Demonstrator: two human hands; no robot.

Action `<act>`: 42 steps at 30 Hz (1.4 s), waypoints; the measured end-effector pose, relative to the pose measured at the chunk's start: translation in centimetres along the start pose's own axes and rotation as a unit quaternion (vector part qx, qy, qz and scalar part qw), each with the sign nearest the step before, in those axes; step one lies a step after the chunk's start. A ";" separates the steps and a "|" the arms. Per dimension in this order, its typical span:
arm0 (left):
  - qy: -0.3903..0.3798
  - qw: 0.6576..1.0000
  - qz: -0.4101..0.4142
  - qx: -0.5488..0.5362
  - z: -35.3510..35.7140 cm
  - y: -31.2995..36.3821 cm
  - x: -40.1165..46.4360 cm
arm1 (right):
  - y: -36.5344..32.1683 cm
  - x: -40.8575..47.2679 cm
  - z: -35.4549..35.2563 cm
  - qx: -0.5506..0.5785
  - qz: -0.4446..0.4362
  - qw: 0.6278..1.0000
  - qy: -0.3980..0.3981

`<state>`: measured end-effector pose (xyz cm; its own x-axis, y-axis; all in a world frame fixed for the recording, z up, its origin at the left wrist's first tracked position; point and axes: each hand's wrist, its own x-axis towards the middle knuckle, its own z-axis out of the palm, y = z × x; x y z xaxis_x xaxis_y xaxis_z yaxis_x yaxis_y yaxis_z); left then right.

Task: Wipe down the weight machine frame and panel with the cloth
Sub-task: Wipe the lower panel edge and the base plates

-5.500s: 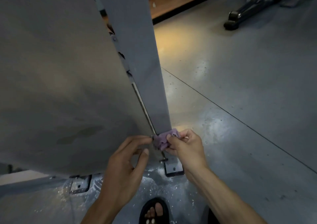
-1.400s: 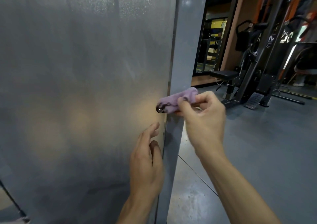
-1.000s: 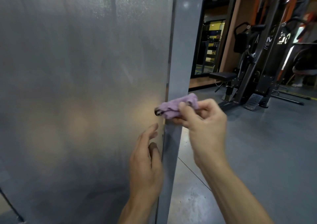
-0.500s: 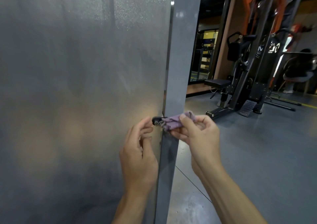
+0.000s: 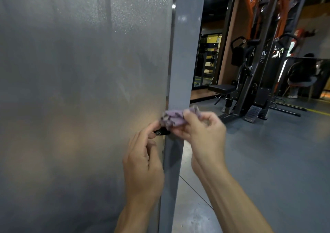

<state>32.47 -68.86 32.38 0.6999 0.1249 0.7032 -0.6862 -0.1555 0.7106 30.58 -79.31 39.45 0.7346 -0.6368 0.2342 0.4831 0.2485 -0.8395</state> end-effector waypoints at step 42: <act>-0.021 1.000 -0.018 -0.011 0.1 -0.1 -0.5 | 3.2 0.2 -1.1 -0.121 -0.059 0.990 0.047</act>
<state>32.21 -69.04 31.98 0.7310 0.0896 0.6765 -0.6649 -0.1300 0.7356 31.78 -79.41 36.29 0.6264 -0.7189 0.3013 0.4269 -0.0071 -0.9043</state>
